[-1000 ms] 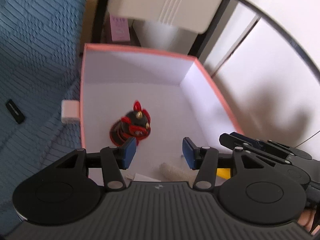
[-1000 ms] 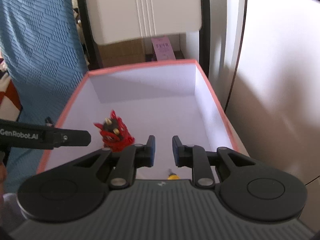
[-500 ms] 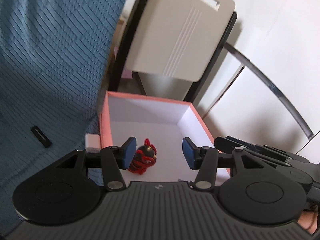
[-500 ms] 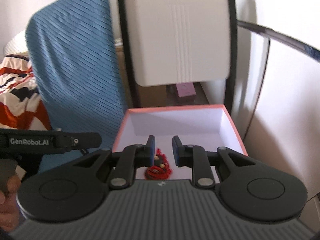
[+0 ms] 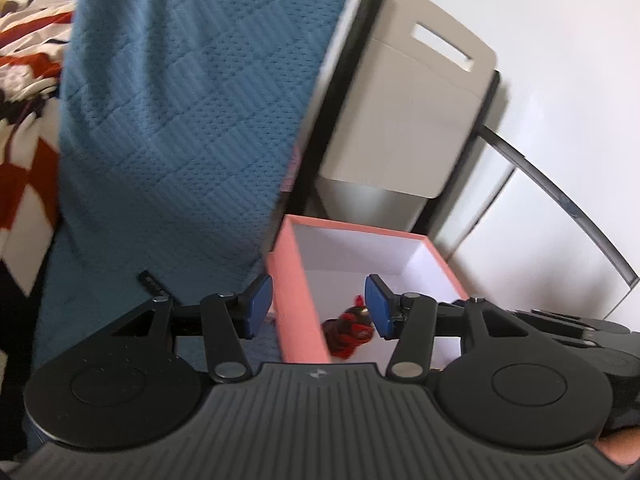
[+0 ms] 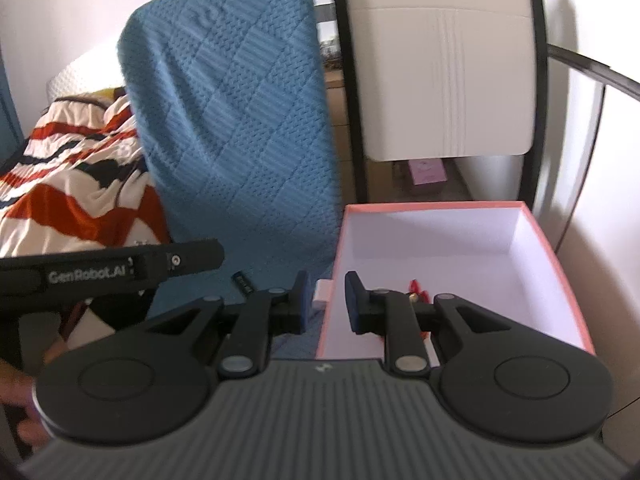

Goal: Organize rigid objects
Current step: 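Withdraw both grippers from the pink box back toward the cushion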

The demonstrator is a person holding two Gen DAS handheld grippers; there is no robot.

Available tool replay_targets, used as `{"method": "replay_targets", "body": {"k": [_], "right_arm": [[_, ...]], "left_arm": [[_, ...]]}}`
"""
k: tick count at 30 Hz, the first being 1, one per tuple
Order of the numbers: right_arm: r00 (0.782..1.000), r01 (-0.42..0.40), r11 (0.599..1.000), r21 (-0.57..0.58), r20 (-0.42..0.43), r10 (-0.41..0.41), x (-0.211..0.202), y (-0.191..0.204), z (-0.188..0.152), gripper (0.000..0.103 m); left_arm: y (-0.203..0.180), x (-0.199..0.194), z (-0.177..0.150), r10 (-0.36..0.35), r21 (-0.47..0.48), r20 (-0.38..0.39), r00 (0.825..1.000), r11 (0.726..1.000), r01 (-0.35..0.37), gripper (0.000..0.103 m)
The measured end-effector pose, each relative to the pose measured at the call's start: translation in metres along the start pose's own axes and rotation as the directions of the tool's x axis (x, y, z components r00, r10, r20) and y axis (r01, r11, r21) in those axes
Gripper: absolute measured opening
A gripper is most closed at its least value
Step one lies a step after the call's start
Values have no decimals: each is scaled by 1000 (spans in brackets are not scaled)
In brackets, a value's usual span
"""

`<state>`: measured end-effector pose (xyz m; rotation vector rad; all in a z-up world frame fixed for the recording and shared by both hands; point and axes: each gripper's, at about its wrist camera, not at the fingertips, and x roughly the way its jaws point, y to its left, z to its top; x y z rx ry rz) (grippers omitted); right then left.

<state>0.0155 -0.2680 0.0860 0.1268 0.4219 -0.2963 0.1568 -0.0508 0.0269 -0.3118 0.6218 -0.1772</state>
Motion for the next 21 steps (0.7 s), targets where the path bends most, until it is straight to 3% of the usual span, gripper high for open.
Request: {"method": "replay_targets", "body": {"k": [21], "right_arm": [[990, -51, 996, -72, -132, 41, 35, 59, -70, 23]], "left_arm": [[81, 6, -56, 77, -52, -62, 995, 995, -80, 57]]}}
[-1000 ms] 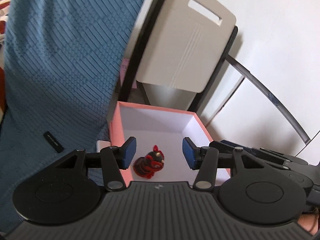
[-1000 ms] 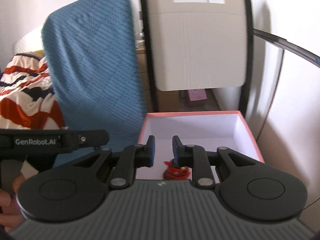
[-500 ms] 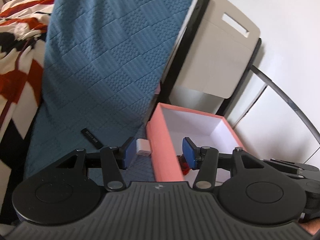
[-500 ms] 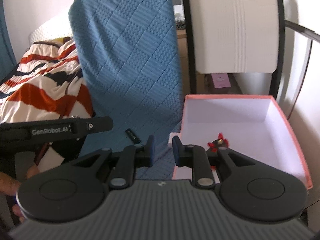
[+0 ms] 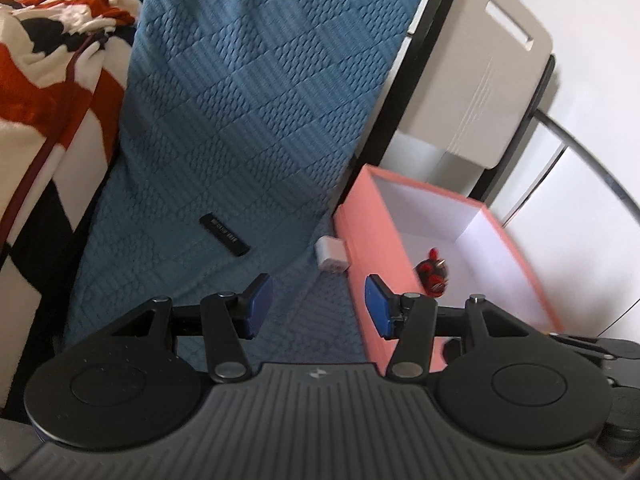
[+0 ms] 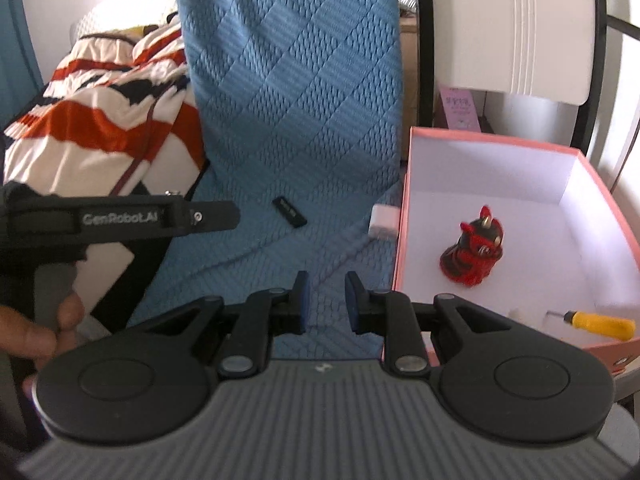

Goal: Organize rigid objects
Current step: 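Withdraw both grippers from the pink box back toward the cushion, then grasp the small white charger with the right gripper while the left gripper approaches the black USB stick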

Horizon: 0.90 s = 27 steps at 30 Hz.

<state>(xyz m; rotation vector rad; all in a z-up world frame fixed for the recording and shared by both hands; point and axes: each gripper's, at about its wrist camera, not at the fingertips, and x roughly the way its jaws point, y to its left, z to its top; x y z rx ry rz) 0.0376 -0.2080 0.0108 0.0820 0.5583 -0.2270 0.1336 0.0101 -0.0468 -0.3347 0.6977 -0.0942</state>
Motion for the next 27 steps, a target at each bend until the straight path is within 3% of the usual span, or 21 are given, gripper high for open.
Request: {"method": "replay_targets", "body": {"k": [5, 9, 12, 15, 27], "right_arm": [[1000, 6, 1000, -4, -18, -6, 10, -3, -9, 23], [1000, 11, 1000, -10, -25, -11, 19, -6, -10, 23], [999, 3, 1000, -23, -33, -4, 26, -6, -6, 23], [999, 2, 999, -54, -35, -3, 33, -5, -1, 23], [998, -25, 968, -248, -62, 10, 73, -1, 46, 24]], "left_arm": [[20, 25, -14, 25, -14, -8, 1000, 1000, -25, 57], [35, 51, -19, 45, -41, -63, 997, 998, -48, 57], [39, 62, -14, 50, -36, -80, 996, 998, -53, 57], [48, 73, -10, 60, -53, -97, 993, 996, -66, 64], [97, 121, 25, 39, -164, -186, 982, 984, -70, 64]]}}
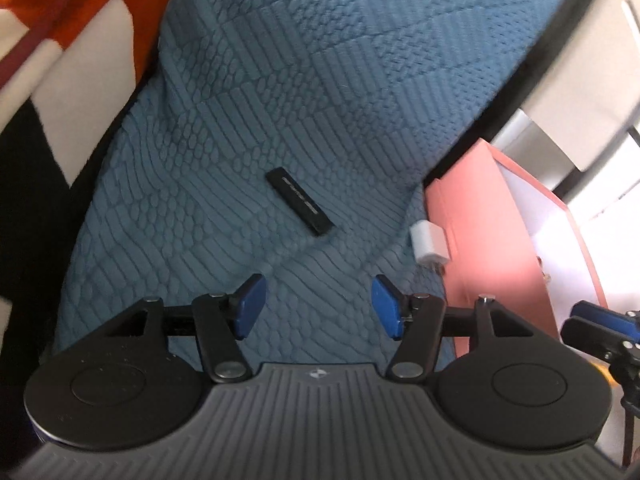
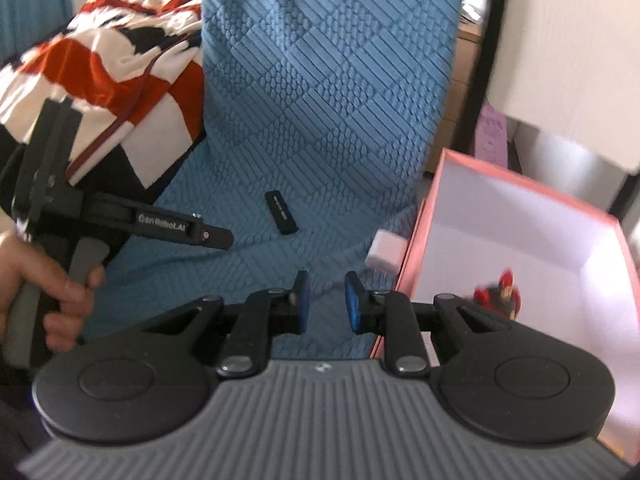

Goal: Organize rigid objects
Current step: 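Grasp the small white charger with the right gripper while the left gripper approaches the black USB stick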

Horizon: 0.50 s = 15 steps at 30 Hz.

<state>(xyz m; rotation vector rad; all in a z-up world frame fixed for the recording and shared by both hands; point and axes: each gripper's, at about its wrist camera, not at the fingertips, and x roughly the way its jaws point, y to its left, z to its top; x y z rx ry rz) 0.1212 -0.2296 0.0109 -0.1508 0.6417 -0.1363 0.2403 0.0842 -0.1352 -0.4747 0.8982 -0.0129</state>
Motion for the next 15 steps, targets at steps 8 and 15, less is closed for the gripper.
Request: {"method": "replay_targets", "body": {"k": [8, 15], "right_arm": [[999, -23, 953, -301, -54, 7, 39, -5, 36, 36], [974, -142, 834, -533, -226, 22, 96, -4, 52, 49]], "left_arm": [[14, 39, 47, -26, 29, -59, 998, 999, 27, 64], [-5, 76, 74, 22, 278, -85, 996, 961, 2, 80]]}}
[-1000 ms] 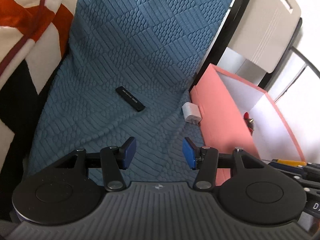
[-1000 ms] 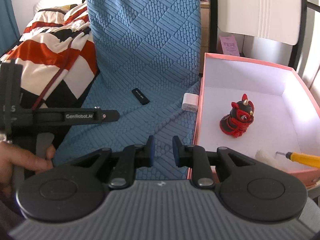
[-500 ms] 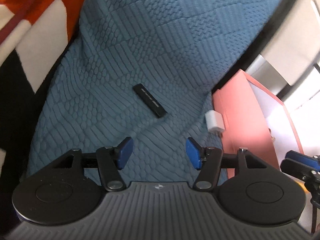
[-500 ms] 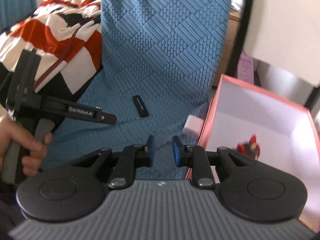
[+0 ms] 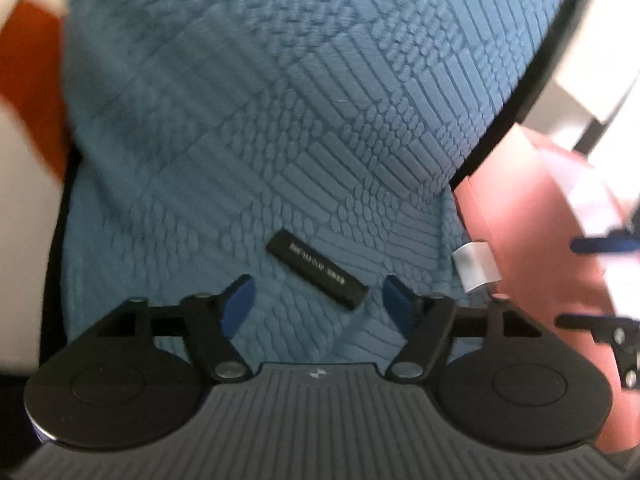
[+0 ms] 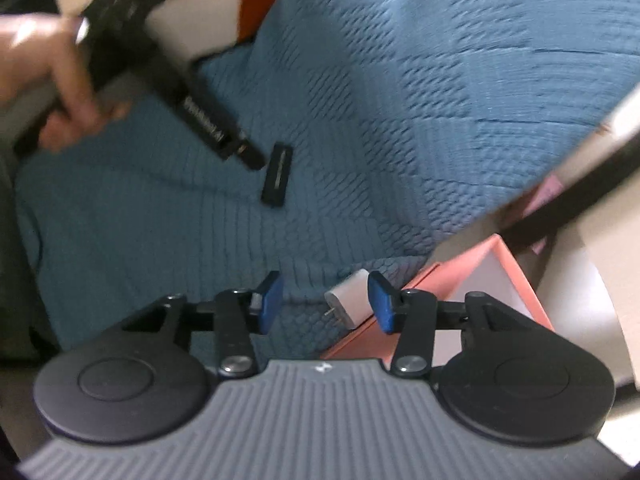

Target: Organize rigid objects

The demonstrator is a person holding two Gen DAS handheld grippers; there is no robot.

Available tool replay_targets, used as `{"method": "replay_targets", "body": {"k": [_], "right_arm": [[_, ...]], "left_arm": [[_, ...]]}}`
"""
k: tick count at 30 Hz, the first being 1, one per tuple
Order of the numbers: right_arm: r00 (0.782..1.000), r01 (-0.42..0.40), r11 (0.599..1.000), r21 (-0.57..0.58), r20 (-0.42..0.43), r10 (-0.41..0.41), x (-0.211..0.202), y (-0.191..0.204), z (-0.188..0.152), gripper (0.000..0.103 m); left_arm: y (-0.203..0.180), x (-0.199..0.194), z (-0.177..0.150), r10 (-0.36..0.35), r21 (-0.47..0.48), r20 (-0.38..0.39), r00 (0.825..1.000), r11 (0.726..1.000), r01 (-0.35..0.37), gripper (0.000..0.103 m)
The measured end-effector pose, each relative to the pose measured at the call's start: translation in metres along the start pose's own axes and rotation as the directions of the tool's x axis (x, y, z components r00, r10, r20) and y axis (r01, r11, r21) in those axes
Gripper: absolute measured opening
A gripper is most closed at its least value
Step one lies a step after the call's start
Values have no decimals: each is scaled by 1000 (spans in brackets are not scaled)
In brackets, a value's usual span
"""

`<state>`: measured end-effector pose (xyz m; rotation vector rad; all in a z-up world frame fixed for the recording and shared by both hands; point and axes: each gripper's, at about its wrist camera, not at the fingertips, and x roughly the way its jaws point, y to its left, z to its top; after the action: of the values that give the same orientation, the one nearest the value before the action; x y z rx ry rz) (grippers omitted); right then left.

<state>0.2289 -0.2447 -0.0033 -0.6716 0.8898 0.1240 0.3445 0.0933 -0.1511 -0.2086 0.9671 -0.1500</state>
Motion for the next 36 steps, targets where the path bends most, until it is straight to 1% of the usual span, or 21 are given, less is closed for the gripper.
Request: {"method": "replay_targets", "body": {"k": [1, 3, 5, 8, 9, 10, 11, 15, 17, 19, 20, 21, 22, 23, 24, 25, 29, 33, 36], "right_arm": [[1000, -7, 1000, -28, -23, 7, 8, -2, 3, 49], [997, -35, 997, -75, -65, 30, 24, -5, 10, 49], [994, -62, 990, -126, -102, 49, 38, -7, 15, 50], [986, -81, 976, -203, -160, 48, 60, -9, 21, 50], [982, -90, 971, -224, -181, 50, 67, -9, 22, 56], [978, -104, 965, -242, -201, 55, 74, -10, 22, 64], [974, -115, 958, -263, -219, 56, 80, -10, 22, 65], [955, -149, 926, -346, -294, 44, 105, -7, 18, 65], [952, -159, 917, -365, -303, 44, 114, -5, 19, 65], [947, -159, 918, -364, -319, 37, 122, -4, 22, 64], [944, -162, 912, -377, -327, 33, 125, -1, 21, 64], [942, -164, 900, -405, -335, 20, 129, 3, 19, 62], [939, -155, 892, -426, -345, -1, 134, 5, 18, 56], [936, -151, 893, -424, -352, -9, 137, 7, 17, 56], [937, -148, 900, -409, -350, -5, 138, 6, 19, 50], [934, -150, 905, -399, -357, -2, 138, 7, 20, 50], [936, -140, 910, -389, -353, -7, 135, 12, 20, 50], [943, -136, 946, -295, -331, 32, 122, 7, 25, 49], [947, -135, 958, -253, -317, 50, 115, 5, 25, 49]], "left_arm": [[-1, 4, 3, 2, 24, 1, 1000, 1000, -2, 83], [-2, 12, 9, -5, 66, -8, 1000, 998, 5, 86], [0, 21, 13, -9, 101, -18, 1000, 995, 10, 87], [0, 32, 16, 12, 145, -31, 999, 989, -8, 90], [1, 36, 17, 13, 160, -35, 999, 987, -7, 90], [1, 40, 17, 11, 173, -40, 999, 985, -4, 90], [1, 44, 18, 7, 187, -48, 999, 982, 2, 90], [5, 52, 20, -35, 201, -76, 996, 978, 50, 90], [5, 55, 21, -33, 214, -80, 996, 976, 50, 91], [2, 56, 18, -26, 230, -88, 996, 972, 46, 94], [2, 55, 15, -24, 233, -94, 995, 971, 45, 95], [0, 57, 14, -29, 232, -101, 995, 971, 52, 95], [-1, 59, 13, -33, 236, -110, 993, 970, 58, 95], [-2, 59, 12, -28, 245, -115, 993, 968, 55, 95], [-4, 60, 10, -18, 258, -113, 993, 965, 47, 96], [-6, 61, 9, -10, 272, -112, 994, 961, 40, 97], [-9, 65, 5, 11, 323, -100, 995, 946, 22, 100], [-15, 71, 2, 18, 374, -93, 996, 927, 18, 102], [-22, 75, 0, 45, 401, -93, 995, 916, -4, 102]]}}
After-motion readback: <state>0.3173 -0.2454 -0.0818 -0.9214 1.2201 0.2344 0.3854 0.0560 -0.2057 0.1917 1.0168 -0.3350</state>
